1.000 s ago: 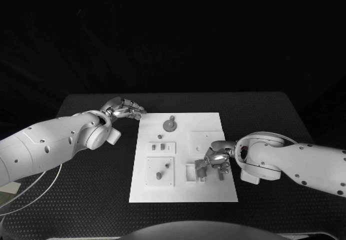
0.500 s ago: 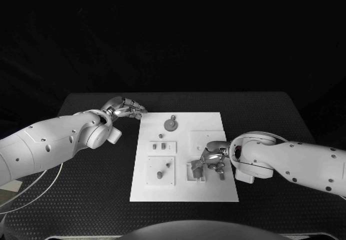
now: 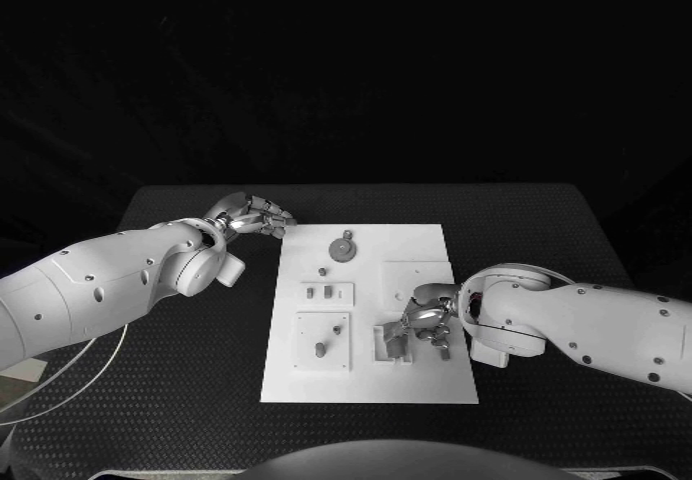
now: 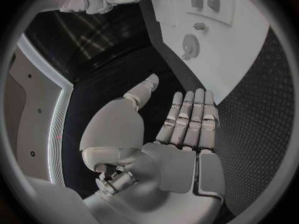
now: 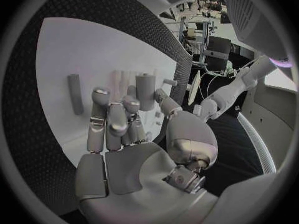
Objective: Assemble the parts on the task board
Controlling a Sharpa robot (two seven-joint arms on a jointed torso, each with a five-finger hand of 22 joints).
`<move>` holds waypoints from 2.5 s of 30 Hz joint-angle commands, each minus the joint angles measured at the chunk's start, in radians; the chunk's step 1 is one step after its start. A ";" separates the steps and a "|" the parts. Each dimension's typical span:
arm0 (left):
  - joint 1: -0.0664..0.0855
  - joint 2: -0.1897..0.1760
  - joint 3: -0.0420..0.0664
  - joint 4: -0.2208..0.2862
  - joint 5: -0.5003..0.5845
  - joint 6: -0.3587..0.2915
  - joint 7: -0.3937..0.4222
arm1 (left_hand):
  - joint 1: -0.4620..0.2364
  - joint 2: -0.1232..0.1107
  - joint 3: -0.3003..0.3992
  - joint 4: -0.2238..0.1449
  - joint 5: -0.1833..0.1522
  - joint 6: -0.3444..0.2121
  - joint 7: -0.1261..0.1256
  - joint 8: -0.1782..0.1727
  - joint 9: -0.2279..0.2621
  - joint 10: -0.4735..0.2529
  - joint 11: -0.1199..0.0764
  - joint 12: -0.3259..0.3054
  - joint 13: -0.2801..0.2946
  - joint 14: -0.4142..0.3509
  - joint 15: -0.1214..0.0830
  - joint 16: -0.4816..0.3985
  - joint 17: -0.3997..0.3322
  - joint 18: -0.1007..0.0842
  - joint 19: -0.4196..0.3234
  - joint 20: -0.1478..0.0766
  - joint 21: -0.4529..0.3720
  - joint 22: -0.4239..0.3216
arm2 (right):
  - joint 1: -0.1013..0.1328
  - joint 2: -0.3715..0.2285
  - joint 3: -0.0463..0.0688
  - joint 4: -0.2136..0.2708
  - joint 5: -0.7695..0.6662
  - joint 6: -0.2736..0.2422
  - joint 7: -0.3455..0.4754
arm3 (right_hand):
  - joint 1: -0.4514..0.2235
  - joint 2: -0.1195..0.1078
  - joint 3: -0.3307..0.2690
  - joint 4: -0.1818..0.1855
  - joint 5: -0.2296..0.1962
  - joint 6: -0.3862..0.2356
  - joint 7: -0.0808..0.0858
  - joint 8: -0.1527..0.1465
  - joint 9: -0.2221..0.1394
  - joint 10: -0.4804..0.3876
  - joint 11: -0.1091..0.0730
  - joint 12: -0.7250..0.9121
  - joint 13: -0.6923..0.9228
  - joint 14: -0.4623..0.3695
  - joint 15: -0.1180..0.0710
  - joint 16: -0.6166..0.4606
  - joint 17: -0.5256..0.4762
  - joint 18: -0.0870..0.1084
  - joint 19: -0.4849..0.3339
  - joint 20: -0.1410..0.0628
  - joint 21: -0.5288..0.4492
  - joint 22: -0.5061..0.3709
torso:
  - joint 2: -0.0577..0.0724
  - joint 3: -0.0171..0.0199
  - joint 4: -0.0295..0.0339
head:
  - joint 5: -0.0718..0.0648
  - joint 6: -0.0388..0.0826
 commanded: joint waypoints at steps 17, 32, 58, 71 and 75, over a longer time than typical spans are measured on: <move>0.000 -0.001 0.001 0.003 0.005 0.012 0.006 | -0.010 -0.002 0.000 0.008 0.004 -0.010 0.017 0.006 -0.002 -0.003 0.001 0.006 -0.002 -0.010 0.000 -0.005 0.002 0.017 -0.006 0.001 0.006 -0.002 | -0.005 0.014 -0.002 -0.010 0.005 0.028 -0.004 | -0.056 -0.042 0.012 0.021 0.006 0.004 0.007 -0.016 0.004 -0.005 0.003 0.003 -0.005 -0.012 -0.003 -0.009 -0.011 0.026 -0.004 -0.004 -0.004 0.015 | 0.000 -0.0003 -0.0008 | 0.004 -0.006; 0.000 -0.003 0.001 0.004 0.005 0.014 0.003 | -0.010 -0.002 0.000 0.009 0.004 -0.010 0.017 0.006 -0.002 -0.003 0.001 0.006 -0.002 -0.010 0.000 -0.006 0.003 0.017 -0.006 0.001 0.006 -0.002 | -0.006 0.019 -0.003 -0.012 0.002 0.030 -0.002 | -0.080 -0.088 0.030 0.049 0.006 0.000 0.009 -0.024 0.007 -0.011 0.005 0.003 -0.008 -0.022 -0.001 -0.013 -0.021 0.026 -0.006 -0.005 -0.007 0.015 | 0.000 -0.0006 -0.0007 | 0.005 -0.008; 0.000 -0.002 0.001 0.002 0.005 0.014 0.005 | -0.010 -0.002 0.000 0.010 0.004 -0.011 0.017 0.006 -0.002 -0.004 0.001 0.006 -0.003 -0.011 0.000 -0.007 0.004 0.017 -0.007 0.001 0.006 -0.003 | -0.006 -0.026 -0.002 0.029 -0.077 -0.036 0.045 | -0.043 -0.105 0.053 0.030 0.006 -0.002 0.010 -0.028 0.015 -0.011 0.006 0.008 -0.010 -0.018 0.000 -0.012 -0.018 0.026 -0.002 -0.007 -0.004 0.017 | -0.001 0.0008 -0.0017 | 0.002 -0.005; 0.000 0.001 0.001 0.002 0.006 0.015 0.007 | -0.010 -0.002 0.000 0.011 0.004 -0.011 0.017 0.006 -0.002 -0.003 0.001 0.006 -0.003 -0.011 0.000 -0.007 0.004 0.017 -0.007 0.001 0.007 -0.003 | 0.038 -0.113 0.015 0.024 -0.119 0.035 0.019 | 0.011 -0.091 0.053 -0.012 0.006 0.012 0.006 -0.023 0.025 0.005 0.002 0.013 -0.016 0.007 -0.003 -0.004 0.007 0.026 0.014 -0.011 0.001 0.016 | -0.001 -0.0006 -0.0019 | -0.011 0.004; 0.000 -0.001 0.001 0.003 0.006 0.014 0.006 | -0.011 -0.002 0.000 0.011 0.004 -0.010 0.017 0.006 -0.002 -0.003 0.001 0.006 -0.003 -0.011 0.000 -0.007 0.004 0.017 -0.007 0.002 0.007 -0.003 | 0.038 -0.141 0.015 0.014 -0.126 0.105 -0.009 | 0.009 -0.085 0.049 -0.010 0.006 0.013 0.006 -0.023 0.027 0.005 0.002 0.011 -0.019 0.003 -0.003 -0.008 -0.003 0.026 0.012 -0.009 -0.001 0.015 | 0.000 -0.0003 -0.0005 | -0.016 0.007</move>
